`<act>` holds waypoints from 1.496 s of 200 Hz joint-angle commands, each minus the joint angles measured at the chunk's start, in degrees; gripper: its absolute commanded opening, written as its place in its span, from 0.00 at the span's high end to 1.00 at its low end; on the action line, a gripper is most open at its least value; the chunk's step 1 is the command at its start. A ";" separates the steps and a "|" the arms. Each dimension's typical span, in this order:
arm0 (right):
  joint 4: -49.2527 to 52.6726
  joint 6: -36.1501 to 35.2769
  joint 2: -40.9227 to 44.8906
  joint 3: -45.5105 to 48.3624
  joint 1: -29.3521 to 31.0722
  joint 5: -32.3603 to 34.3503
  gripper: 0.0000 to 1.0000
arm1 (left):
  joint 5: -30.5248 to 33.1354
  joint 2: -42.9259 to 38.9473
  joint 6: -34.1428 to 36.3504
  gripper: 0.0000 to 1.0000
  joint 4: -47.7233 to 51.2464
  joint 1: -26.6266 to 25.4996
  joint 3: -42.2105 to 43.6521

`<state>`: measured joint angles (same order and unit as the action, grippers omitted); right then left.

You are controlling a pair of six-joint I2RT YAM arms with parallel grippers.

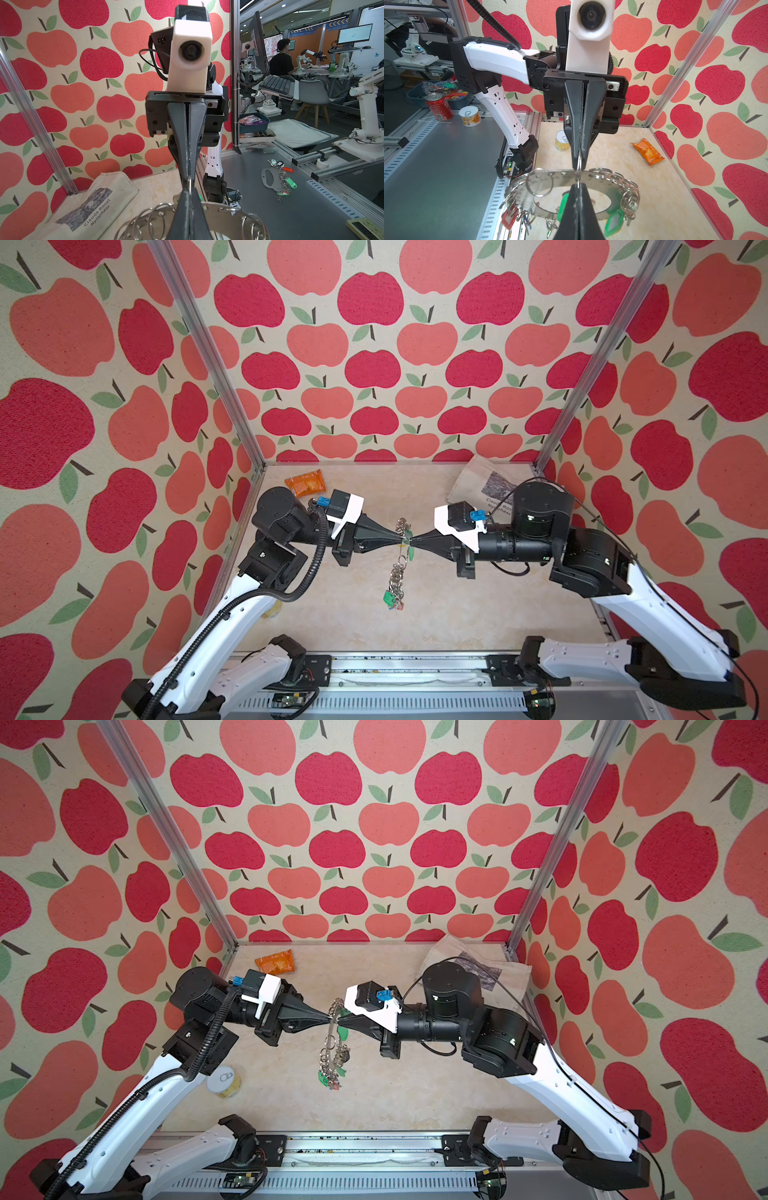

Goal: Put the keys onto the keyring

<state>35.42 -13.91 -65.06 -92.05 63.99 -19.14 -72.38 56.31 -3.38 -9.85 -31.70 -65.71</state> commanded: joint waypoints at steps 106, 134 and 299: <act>-2.29 -0.85 -0.44 -4.54 0.26 -1.27 1.00 | -1.98 0.47 7.25 1.00 9.43 -1.04 -3.50; -1.19 -0.85 -0.99 -5.18 0.22 -1.47 1.00 | -2.24 0.38 8.12 1.00 10.09 -1.05 -3.99; 2.97 0.46 -2.02 -6.76 0.13 -0.23 0.71 | -2.77 -1.12 1.89 1.00 0.18 0.58 -1.40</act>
<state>38.46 -13.87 -67.46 -97.30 64.10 -19.40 -73.60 56.36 -0.19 -5.85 -31.53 -67.40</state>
